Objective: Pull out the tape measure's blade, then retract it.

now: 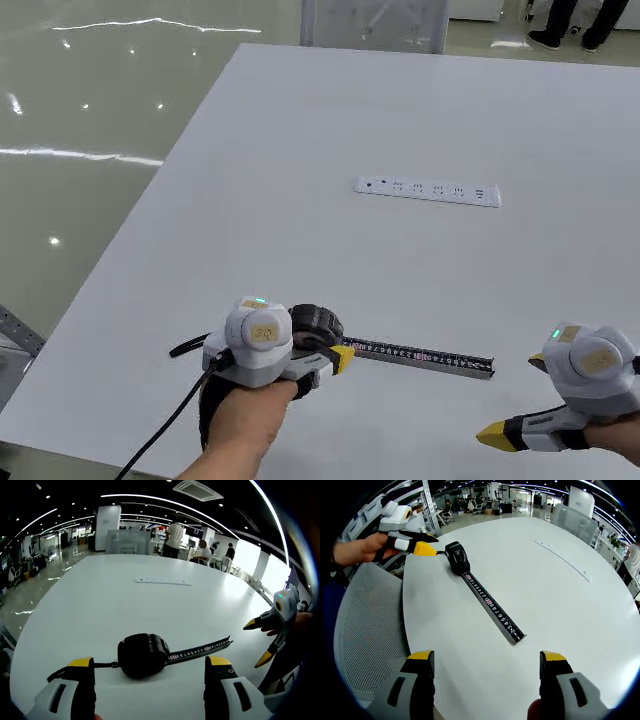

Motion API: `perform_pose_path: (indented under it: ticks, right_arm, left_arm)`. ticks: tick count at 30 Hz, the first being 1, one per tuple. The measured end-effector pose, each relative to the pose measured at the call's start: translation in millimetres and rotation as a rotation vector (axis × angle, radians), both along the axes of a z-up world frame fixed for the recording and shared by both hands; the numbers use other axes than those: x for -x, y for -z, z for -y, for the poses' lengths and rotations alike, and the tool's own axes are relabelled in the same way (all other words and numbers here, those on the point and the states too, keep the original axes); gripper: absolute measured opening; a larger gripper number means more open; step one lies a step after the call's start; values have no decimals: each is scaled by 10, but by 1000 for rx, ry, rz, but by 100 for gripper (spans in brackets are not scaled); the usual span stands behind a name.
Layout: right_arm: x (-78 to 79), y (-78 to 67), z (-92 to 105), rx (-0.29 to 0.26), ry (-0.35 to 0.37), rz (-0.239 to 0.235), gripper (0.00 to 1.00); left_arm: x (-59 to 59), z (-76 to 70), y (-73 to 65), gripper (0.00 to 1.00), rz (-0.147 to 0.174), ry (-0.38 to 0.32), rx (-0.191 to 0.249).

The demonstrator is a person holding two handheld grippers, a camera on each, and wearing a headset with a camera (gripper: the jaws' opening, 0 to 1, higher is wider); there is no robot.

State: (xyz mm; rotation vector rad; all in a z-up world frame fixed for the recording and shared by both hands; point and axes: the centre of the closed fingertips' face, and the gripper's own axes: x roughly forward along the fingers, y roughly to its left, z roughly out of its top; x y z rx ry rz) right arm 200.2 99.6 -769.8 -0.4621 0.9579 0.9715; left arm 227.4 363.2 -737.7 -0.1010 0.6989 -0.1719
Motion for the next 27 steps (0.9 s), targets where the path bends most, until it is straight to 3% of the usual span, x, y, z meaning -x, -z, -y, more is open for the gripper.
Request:
perform_pose_path:
  ticks: [27]
  right_arm:
    - [-382, 333, 33, 109, -278, 19, 56]
  left_arm:
    - [-333, 82, 239, 80, -27, -27, -37]
